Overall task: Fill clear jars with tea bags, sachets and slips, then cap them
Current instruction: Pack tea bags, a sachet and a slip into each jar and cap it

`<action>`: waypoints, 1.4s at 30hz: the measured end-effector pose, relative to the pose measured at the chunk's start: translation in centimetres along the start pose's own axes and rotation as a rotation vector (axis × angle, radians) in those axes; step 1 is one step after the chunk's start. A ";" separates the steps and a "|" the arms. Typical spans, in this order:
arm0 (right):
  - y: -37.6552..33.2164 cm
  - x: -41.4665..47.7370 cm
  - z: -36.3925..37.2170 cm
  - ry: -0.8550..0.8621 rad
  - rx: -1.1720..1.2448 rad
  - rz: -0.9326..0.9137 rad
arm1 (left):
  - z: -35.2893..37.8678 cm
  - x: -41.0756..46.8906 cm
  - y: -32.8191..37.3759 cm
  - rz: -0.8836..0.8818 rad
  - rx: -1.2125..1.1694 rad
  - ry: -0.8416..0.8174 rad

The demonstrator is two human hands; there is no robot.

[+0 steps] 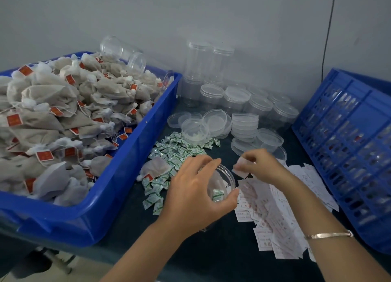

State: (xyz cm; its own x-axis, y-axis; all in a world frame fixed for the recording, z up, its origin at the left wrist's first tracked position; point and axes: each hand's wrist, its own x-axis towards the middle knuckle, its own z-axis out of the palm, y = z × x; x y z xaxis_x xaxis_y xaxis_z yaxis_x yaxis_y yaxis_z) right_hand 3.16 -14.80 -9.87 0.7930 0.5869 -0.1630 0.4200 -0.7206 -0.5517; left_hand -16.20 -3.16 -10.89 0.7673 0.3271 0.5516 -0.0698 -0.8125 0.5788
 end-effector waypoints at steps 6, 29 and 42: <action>-3.7 -4.3 -2.8 -0.039 0.830 -0.308 | -0.2 0.0 0.1 -0.046 -0.012 -0.030; -5.6 -9.7 -1.0 -0.275 -0.218 -0.278 | 1.7 -3.2 -2.8 -0.340 -0.581 -0.121; -3.7 -13.3 -13.8 0.230 -0.275 -0.221 | 5.5 6.4 9.0 -0.123 -0.931 -0.259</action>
State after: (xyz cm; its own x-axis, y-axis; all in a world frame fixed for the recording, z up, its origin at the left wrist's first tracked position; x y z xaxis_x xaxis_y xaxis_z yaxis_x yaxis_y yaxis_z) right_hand -2.90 -25.03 5.64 0.7351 0.6635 0.1391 0.6688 -0.6763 -0.3086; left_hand -8.43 -10.98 -5.46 0.9115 0.1773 0.3710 -0.3706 -0.0368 0.9281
